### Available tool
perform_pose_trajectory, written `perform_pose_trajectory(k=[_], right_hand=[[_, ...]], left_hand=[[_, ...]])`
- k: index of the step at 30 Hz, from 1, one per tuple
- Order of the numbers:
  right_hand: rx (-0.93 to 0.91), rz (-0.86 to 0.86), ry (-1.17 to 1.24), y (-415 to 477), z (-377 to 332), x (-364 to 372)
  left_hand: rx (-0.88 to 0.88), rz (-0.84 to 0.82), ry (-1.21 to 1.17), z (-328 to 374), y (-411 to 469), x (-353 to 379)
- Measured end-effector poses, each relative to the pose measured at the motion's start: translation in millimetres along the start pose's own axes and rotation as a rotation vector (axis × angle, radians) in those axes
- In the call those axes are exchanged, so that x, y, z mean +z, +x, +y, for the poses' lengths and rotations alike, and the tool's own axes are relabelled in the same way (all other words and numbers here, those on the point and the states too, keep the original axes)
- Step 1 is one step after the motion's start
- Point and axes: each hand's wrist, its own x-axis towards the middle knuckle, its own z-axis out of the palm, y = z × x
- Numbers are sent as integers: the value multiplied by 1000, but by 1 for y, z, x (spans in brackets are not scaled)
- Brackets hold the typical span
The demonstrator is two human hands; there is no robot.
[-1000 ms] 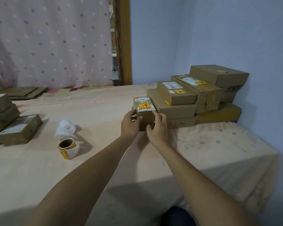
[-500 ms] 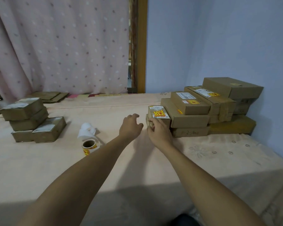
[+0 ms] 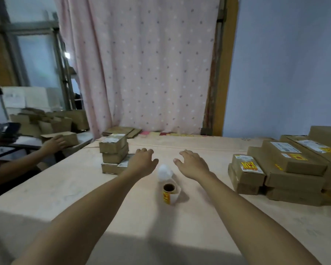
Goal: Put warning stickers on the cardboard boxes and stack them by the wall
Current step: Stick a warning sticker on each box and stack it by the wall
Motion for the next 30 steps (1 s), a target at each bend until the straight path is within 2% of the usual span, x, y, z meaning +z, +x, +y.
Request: perform_pose_trajectory(k=[8, 14, 20, 24, 27, 30], right_hand=[[-172, -84, 4, 56, -98, 36], [-191, -145, 114, 96, -151, 67], [-124, -217, 354, 129, -186, 104], [-60, -194, 486, 146, -202, 121], [-34, -211, 584, 155, -209, 133], [-58, -195, 576, 153, -211, 143]], left_hand=[[-262, 113, -83, -121, 9, -37], [-454, 161, -232, -180, 29, -36], [-492, 227, -573, -196, 51, -26], [-525, 235, -804, -200, 65, -15], [-537, 248, -878, -203, 75, -5], [-535, 320, -895, -199, 78, 3]])
